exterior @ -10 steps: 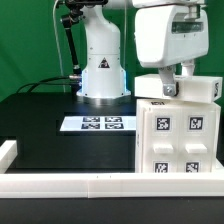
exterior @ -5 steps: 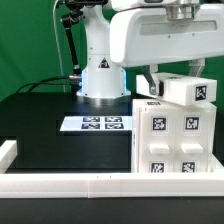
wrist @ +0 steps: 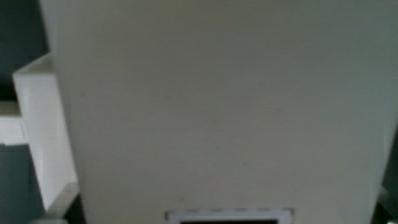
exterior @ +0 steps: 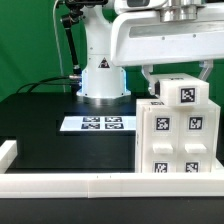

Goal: Assemble cabinet

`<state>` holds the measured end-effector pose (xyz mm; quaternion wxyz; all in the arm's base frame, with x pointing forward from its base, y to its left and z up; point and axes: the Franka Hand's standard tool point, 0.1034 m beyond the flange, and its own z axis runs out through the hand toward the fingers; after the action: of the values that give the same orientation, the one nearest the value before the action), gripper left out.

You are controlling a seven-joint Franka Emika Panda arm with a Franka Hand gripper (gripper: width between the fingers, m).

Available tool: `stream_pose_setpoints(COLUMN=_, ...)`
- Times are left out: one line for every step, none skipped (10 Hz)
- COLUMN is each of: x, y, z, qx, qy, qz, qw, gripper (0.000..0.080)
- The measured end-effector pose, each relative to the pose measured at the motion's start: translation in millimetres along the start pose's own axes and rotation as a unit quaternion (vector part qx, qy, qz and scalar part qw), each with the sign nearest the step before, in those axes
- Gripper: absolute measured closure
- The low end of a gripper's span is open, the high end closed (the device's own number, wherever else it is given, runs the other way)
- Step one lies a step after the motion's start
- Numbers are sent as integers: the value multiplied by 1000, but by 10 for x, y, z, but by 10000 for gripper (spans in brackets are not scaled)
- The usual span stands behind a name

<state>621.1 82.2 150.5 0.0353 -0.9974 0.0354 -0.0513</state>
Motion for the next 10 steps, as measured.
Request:
stream_pose_setpoints(x=4, y=3, z=1, qx=3, qy=1, qz=23, qw=1000, gripper=255)
stream_pose_setpoints(x=13, y=-4, z=1, qx=5, qy=3, qz=53, qw=999, gripper=255)
stream_pose_setpoints(x=14, y=-5, z=0, qx=5, qy=3, qz=91, qw=996, gripper=255)
stream_pose_setpoints(x=14, y=-4, z=1, qx=5, qy=3, qz=117, qw=993, gripper=255)
stream_pose_setpoints(x=14, y=-5, z=0, qx=6, qy=3, qz=147, qw=989, gripper=255)
stream_pose_setpoints(x=14, y=-3, z=0, qx=6, qy=2, qz=183, qw=983, gripper=255)
stream_pose_setpoints(x=15, y=-2, z=0, qx=6, qy=2, qz=210, qw=978, gripper=255)
stream_pose_setpoints(x=16, y=-3, z=-2, qx=9, qy=5, qz=257, qw=966, gripper=255)
stream_pose_setpoints(x=0, y=3, z=-2, qx=13, qy=9, qz=320, qw=947, gripper=255)
stream_pose_setpoints(x=-13, y=18, z=4, qx=15, qy=7, qz=374, qw=927, gripper=255)
